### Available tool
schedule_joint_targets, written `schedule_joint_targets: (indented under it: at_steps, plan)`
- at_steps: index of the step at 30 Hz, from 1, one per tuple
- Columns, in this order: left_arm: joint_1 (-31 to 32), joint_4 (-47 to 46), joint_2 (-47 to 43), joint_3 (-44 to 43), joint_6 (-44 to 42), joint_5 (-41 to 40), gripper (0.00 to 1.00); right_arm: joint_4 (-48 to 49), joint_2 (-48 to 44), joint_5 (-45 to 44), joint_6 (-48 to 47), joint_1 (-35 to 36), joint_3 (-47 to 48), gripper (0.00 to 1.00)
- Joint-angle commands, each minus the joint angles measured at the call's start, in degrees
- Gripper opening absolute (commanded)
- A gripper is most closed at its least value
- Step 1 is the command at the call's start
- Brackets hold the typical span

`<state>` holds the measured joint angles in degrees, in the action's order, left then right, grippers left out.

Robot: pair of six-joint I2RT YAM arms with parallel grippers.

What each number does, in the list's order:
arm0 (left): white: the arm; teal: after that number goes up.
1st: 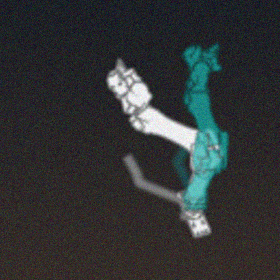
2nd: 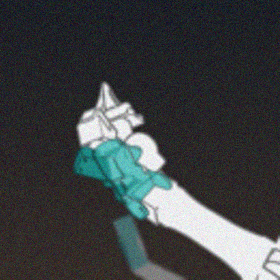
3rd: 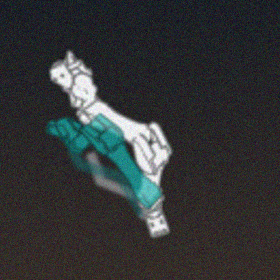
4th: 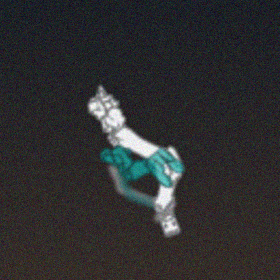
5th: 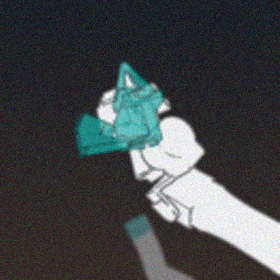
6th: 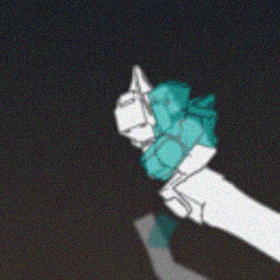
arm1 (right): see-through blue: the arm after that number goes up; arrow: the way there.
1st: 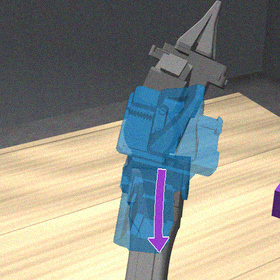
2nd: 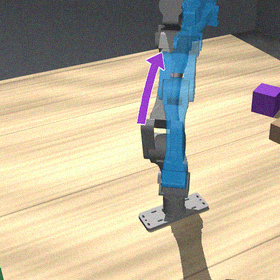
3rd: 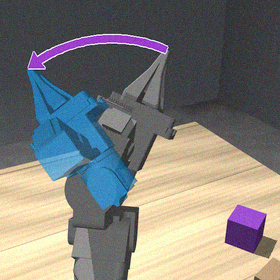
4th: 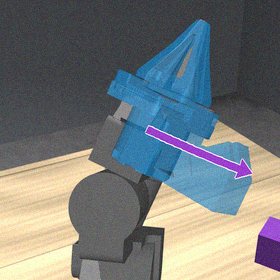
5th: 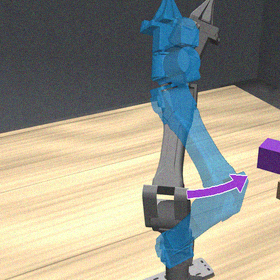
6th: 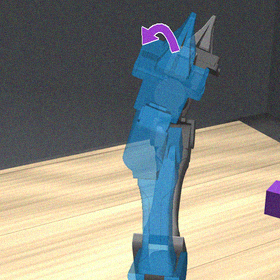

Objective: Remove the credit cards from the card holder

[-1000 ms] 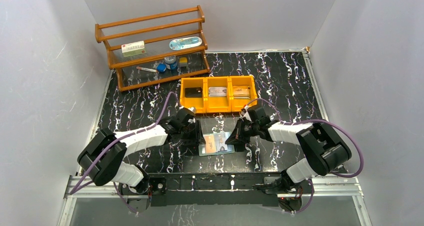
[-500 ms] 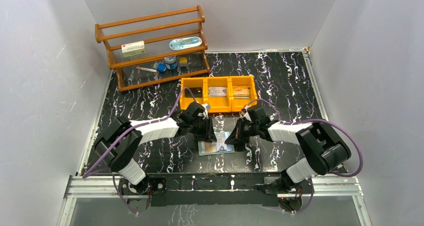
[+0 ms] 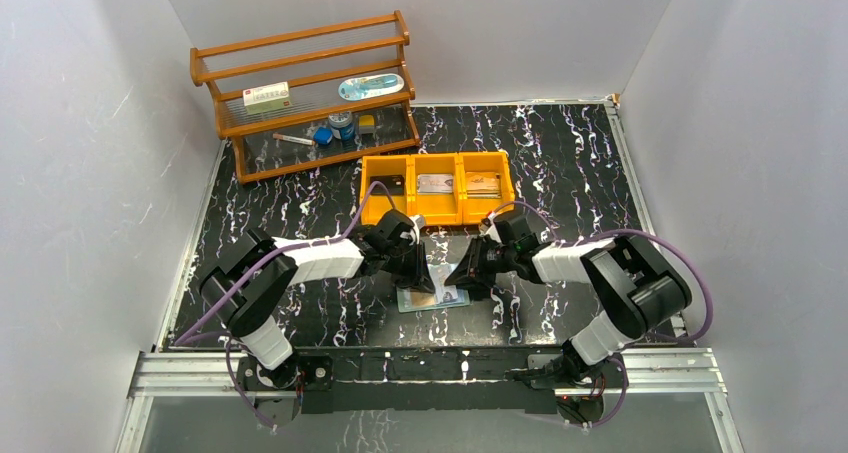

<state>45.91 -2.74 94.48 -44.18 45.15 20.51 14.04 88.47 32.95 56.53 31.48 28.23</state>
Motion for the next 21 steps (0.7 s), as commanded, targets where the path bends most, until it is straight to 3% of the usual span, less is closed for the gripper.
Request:
schedule_joint_targets:
  at_steps: [1,7,13,21]
  plan:
    - [0.7,2.4,0.7,2.6,0.1,-1.2,0.08,6.0,2.6,3.5,1.1,0.8,1.8,0.26]
    - [0.6,3.3,-0.7,2.9,0.1,-2.6,0.07,1.3,1.1,-1.3,-0.3,1.5,2.9,0.09]
    - [0.7,4.6,-2.9,3.5,0.3,-5.0,0.07,-8.8,-3.3,-6.6,-5.0,1.5,4.9,0.07]
    - [0.6,6.0,-5.7,3.7,0.2,-7.4,0.1,-14.3,-7.9,-9.6,-7.3,1.4,5.7,0.0]
